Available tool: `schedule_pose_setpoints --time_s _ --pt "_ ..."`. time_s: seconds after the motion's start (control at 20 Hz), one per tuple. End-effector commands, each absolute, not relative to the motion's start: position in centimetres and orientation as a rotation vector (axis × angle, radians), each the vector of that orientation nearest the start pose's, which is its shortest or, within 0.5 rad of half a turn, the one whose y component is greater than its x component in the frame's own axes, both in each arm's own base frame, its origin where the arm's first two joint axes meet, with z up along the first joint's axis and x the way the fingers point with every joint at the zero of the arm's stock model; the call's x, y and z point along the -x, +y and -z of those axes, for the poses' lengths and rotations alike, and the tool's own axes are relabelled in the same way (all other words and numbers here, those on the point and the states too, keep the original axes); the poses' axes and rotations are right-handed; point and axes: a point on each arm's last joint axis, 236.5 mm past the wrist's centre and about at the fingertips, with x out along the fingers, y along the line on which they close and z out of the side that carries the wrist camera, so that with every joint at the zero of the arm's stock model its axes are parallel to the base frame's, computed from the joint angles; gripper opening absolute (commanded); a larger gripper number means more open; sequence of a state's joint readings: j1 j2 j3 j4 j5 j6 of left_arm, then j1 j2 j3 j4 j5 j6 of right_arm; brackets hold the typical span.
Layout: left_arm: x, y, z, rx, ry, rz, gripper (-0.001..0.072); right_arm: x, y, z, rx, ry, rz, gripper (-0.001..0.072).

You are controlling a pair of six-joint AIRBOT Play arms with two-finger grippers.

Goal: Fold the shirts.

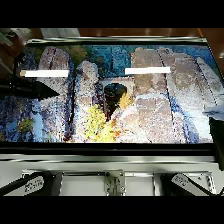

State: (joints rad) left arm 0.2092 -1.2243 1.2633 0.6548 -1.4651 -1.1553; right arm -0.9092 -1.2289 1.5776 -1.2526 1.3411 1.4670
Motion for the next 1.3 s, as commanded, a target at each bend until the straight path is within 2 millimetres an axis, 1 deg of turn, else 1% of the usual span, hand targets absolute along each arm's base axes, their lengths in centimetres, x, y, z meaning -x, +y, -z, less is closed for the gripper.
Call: schedule_pose_setpoints --time_s 0.0,0.1,0.15,0.3,0.4,0.45,0.5,0.55,0.6,0.65,0.7,0.8,0.9,1.0,1.05,1.1,1.15,1.25 --pt "-35.2 -11.6 -14.7 0.504 1.078 0.739 0.0034 -29.0 -32.4 -18.2 -0.566 0.745 0.588 0.0070" --pt "-35.3 -11.6 -14.7 0.528 1.088 0.723 0.0034 -31.4 -32.0 -17.9 -0.579 0.707 0.492 0.0069" --pt "-35.3 -11.6 -14.7 0.540 1.093 0.716 0.0034 -32.8 -32.1 -18.3 -0.594 0.658 0.459 0.0070" --pt "-35.3 -11.6 -14.7 0.577 1.110 0.693 0.0034 -36.4 -33.4 -20.8 -0.661 0.452 0.404 0.0069" --pt "-35.3 -11.6 -14.7 0.591 1.117 0.685 0.0034 -38.5 -33.6 -23.3 -0.684 0.308 0.330 0.0070" --pt "-35.3 -11.6 -14.7 0.592 1.118 0.684 0.0034 -39.3 -33.7 -24.6 -0.691 0.242 0.296 0.0070" --pt "-35.3 -11.6 -14.7 0.593 1.118 0.683 0.0034 -39.7 -33.7 -25.4 -0.697 0.200 0.273 0.0070" --pt "-35.3 -11.6 -14.7 0.599 1.121 0.680 0.0034 -39.9 -33.8 -25.4 -0.690 0.196 0.268 0.0069" --pt "-35.3 -11.6 -14.7 0.602 1.122 0.678 0.0034 -39.7 -33.8 -24.7 -0.665 0.228 0.278 0.0070" --pt "-35.3 -11.6 -14.7 0.607 1.125 0.674 0.0034 -39.1 -34.0 -23.4 -0.629 0.287 0.300 0.0069" --pt "-35.3 -11.6 -14.7 0.612 1.127 0.672 0.0034 -38.1 -34.2 -21.5 -0.591 0.376 0.331 0.0069" --pt "-35.3 -11.6 -14.7 0.613 1.128 0.671 0.0034 -35.4 -34.8 -17.8 -0.564 0.553 0.410 0.0070" --pt "-35.3 -11.6 -14.7 0.613 1.128 0.671 0.0034 -31.3 -36.1 -15.1 -0.561 0.702 0.524 0.0070" --pt "-35.3 -11.6 -14.7 0.612 1.128 0.671 0.0034 -26.0 -37.7 -13.0 -0.518 0.865 0.664 0.0069" --pt "-35.2 -11.7 -14.7 0.609 1.128 0.674 0.0034 -23.6 -38.4 -12.3 -0.536 0.919 0.745 0.0070" --pt "-35.2 -11.8 -14.7 0.606 1.128 0.677 0.0034 -21.5 -38.7 -11.5 -0.561 0.970 0.806 0.0070" --pt "-35.3 -12.0 -14.7 0.605 1.123 0.677 0.0034 -20.0 -38.7 -10.6 -0.587 1.008 0.845 0.0070" --pt "-35.6 -12.2 -14.8 0.602 1.113 0.676 0.0034 -17.5 -37.6 -7.9 -0.668 1.100 0.866 0.0070"
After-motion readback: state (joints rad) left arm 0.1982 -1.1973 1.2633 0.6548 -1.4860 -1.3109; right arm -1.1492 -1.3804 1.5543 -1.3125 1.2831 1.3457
